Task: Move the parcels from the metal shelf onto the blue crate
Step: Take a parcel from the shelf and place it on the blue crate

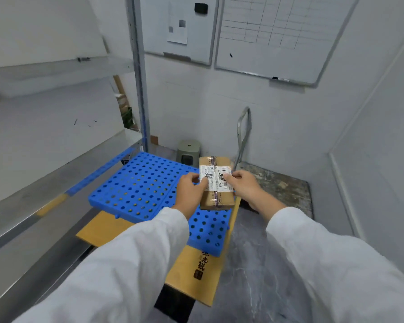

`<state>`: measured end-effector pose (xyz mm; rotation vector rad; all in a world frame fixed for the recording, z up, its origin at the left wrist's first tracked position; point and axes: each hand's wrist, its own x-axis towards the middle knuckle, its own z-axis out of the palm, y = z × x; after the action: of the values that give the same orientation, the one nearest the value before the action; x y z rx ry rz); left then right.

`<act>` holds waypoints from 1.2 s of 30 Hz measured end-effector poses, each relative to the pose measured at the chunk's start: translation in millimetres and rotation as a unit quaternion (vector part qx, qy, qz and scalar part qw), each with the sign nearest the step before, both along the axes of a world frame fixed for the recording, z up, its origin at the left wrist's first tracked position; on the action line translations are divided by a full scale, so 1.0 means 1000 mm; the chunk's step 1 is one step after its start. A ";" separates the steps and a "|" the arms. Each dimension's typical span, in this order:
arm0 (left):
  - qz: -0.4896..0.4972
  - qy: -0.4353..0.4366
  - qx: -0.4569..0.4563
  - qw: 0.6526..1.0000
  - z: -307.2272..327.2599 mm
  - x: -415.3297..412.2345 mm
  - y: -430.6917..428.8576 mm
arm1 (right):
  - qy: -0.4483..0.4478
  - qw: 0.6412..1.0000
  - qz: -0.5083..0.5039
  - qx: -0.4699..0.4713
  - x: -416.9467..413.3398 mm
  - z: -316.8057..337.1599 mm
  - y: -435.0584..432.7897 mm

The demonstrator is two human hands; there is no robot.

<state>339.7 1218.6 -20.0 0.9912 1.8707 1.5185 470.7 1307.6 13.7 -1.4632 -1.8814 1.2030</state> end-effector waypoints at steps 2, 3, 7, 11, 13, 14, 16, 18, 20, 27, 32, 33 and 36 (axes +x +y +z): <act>0.015 -0.028 0.002 0.999 -0.003 -0.018 0.020 | -0.002 1.000 0.013 0.004 -0.023 0.001 0.024; 0.024 -0.042 0.002 0.999 -0.004 -0.028 0.030 | -0.002 1.000 0.020 0.005 -0.036 0.001 0.036; 0.064 -0.042 -0.009 0.997 -0.009 -0.065 0.051 | -0.014 0.998 0.054 0.001 -0.083 -0.010 0.064; 0.108 -0.046 -0.020 0.993 -0.022 -0.108 0.057 | -0.017 0.995 0.097 -0.015 -0.134 -0.025 0.080; 0.146 -0.046 -0.026 0.988 -0.032 -0.128 0.058 | -0.026 0.991 0.128 -0.022 -0.162 -0.033 0.085; 0.164 -0.045 -0.032 0.985 -0.036 -0.136 0.057 | -0.031 0.989 0.141 -0.025 -0.175 -0.036 0.086; 0.199 -0.049 -0.044 0.978 -0.044 -0.153 0.054 | -0.038 0.984 0.169 -0.033 -0.202 -0.046 0.088; 0.241 -0.056 -0.049 0.968 -0.054 -0.168 0.050 | -0.052 0.975 0.212 -0.039 -0.230 -0.056 0.092; 0.291 -0.059 -0.059 0.953 -0.065 -0.184 0.046 | -0.077 0.960 0.266 -0.039 -0.262 -0.067 0.097; 0.436 -0.094 -0.085 0.891 -0.105 -0.231 0.045 | -0.131 0.894 0.423 -0.065 -0.357 -0.114 0.108; 0.504 -0.125 -0.087 0.850 -0.137 -0.254 0.051 | -0.133 0.850 0.502 -0.084 -0.403 -0.152 0.114; 0.517 -0.134 -0.093 0.840 -0.142 -0.255 0.053 | -0.135 0.843 0.513 -0.090 -0.409 -0.158 0.114; 0.552 -0.153 -0.112 0.812 -0.155 -0.259 0.064 | -0.148 0.827 0.535 -0.089 -0.422 -0.177 0.121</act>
<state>80.9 1282.2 -174.9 -0.6086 2.3938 1.7673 48.6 1428.2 -163.1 -0.5733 -3.0407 1.6860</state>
